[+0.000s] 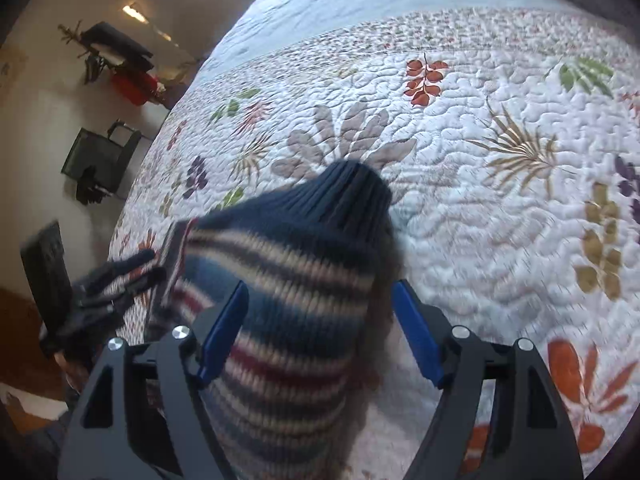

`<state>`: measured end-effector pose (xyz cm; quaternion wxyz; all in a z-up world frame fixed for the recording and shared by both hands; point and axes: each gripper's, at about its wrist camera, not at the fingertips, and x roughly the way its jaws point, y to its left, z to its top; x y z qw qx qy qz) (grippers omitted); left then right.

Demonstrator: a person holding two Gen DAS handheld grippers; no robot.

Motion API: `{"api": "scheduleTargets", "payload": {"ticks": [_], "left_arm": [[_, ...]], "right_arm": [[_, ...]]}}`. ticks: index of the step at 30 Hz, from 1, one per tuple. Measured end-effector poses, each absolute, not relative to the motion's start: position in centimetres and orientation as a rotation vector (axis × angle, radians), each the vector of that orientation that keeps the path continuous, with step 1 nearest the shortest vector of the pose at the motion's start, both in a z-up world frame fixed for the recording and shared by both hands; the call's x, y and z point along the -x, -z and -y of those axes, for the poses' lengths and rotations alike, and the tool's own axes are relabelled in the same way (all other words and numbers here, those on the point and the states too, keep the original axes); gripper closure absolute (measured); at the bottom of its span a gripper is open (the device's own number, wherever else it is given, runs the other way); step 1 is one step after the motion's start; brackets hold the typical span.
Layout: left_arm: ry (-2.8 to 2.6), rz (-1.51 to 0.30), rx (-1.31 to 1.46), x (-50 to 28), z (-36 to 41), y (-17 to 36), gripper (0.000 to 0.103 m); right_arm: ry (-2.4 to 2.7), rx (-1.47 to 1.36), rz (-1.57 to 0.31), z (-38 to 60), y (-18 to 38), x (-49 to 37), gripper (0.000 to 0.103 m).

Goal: Fold small clothes

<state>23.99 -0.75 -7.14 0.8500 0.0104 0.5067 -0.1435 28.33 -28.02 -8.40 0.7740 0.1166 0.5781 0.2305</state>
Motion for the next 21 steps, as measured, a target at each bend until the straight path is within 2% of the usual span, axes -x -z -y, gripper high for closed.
{"api": "scheduleTargets", "payload": {"ticks": [7,21], "left_arm": [[0.315,-1.088,-0.012,-21.7,0.6,6.6,0.027],[0.367,-1.279,0.28,-20.8,-4.5,12.1,0.024]], "right_arm": [[-0.51,-0.223,-1.277,28.1,7.5,-23.5,0.021],[-0.521,-0.304,-1.348,28.3,11.2,-18.6,0.02]]}}
